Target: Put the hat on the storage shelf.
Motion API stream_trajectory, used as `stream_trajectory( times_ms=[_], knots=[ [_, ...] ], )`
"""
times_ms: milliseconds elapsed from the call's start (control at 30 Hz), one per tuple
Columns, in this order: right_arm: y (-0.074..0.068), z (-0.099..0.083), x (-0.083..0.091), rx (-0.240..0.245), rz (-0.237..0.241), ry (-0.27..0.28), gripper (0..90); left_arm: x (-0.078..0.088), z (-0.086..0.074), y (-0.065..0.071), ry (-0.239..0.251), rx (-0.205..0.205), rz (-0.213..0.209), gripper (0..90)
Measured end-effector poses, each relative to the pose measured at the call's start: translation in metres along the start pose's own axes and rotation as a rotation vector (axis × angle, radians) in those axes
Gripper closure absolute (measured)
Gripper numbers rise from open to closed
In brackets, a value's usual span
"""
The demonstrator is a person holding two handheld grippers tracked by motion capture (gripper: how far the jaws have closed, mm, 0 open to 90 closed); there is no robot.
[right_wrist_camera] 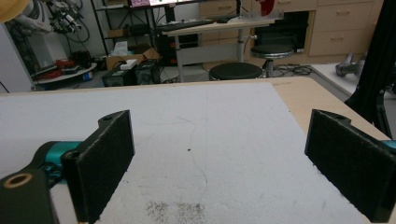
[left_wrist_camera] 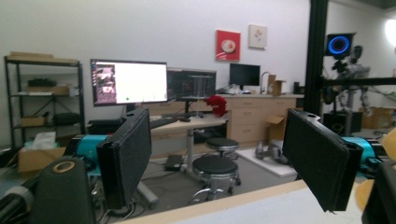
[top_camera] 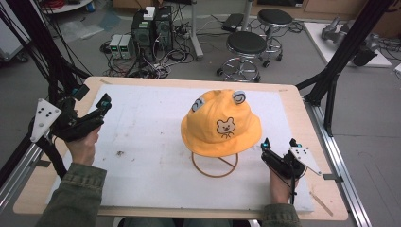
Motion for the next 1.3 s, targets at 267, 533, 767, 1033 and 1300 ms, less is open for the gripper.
stream_trajectory(
  times_ms=[267, 533, 767, 1033, 1300],
  knots=[
    [0.0, 0.0, 0.0, 0.011, -0.003, 0.001, 7.1, 0.013, -0.022, -0.021, -0.04, -0.006, 0.083, 22.8],
    [-0.001, -0.001, -0.001, 0.022, -0.004, -0.006, 7.1, 0.025, -0.055, -0.027, -0.114, -0.039, 0.13, 20.9],
    [0.001, -0.001, -0.001, 0.014, -0.009, -0.008, 7.1, 0.04, -0.089, -0.029, -0.169, -0.037, 0.162, 18.6],
    [0.004, -0.001, 0.001, 0.003, -0.025, -0.005, 7.1, 0.06, -0.13, -0.035, -0.241, 0.014, 0.203, 18.6],
    [0.003, 0.001, 0.003, -0.001, -0.018, 0.008, 7.1, 0.068, -0.143, -0.04, -0.287, 0.035, 0.236, 18.7]
  ],
)
Point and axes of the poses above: each handheld gripper's, and its own axes: x roughly backward along the jaws, z roughly out of its top, y roughly to its right, the point moved 10 cm from there along -x, roughly forward along the jaws, and after that the axes turned 3 degrees about -y, right-handed, at the moved point
